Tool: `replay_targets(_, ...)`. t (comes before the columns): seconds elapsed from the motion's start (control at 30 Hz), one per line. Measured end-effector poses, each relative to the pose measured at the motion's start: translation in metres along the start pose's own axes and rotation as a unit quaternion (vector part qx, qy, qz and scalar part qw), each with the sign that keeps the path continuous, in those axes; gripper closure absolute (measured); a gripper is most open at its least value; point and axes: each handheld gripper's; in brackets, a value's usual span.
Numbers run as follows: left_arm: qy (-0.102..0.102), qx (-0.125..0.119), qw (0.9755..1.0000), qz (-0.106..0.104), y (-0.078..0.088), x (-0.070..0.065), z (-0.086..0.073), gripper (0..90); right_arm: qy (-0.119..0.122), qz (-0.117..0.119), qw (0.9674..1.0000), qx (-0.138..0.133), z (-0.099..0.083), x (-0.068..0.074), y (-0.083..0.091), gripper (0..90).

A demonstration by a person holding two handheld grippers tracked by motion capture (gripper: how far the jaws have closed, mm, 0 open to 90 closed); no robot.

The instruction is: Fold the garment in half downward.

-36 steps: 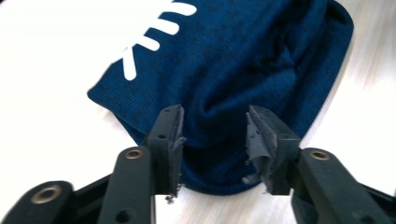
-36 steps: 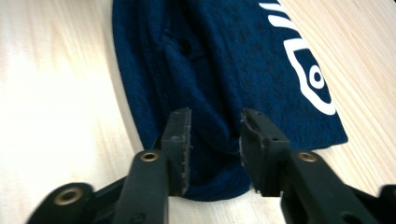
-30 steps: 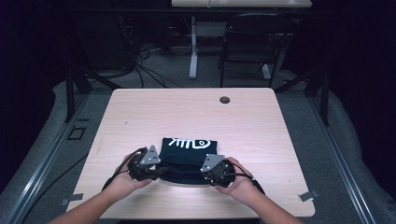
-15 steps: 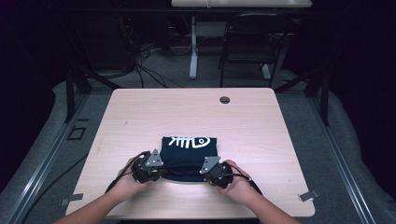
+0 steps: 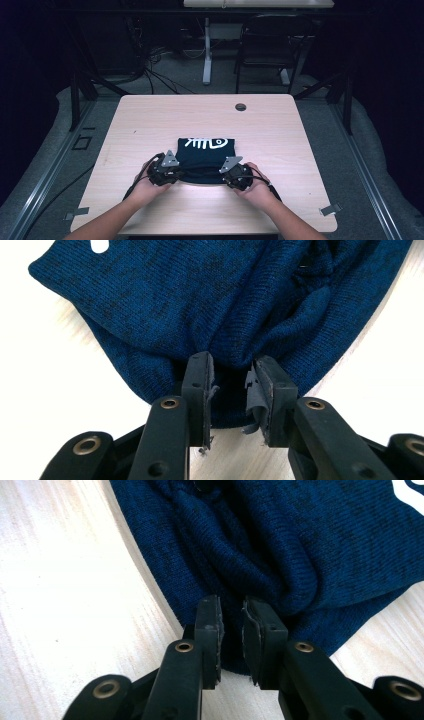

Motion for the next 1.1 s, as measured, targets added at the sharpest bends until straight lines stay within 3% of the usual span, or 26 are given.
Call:
replay_targets(0.87,0.017,-0.022,0.9994,-0.02,0.02,-0.004,0.001,63.6,0.005,0.002,0.9999,-0.014,0.002,0.007,0.018,72.6)
replay_targets(1.1,0.03,-0.04,0.9985,-0.021,0.037,-0.001,-0.003,61.7,-0.006,-0.003,0.9994,-0.033,0.001,0.008,0.03,71.0)
Point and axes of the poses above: each handheld gripper's, and its own axes: y roughly backward along the jaws, z roughly out of its top, x roughly to its left, and after that the axes turned 6 degrees about y, right-handed
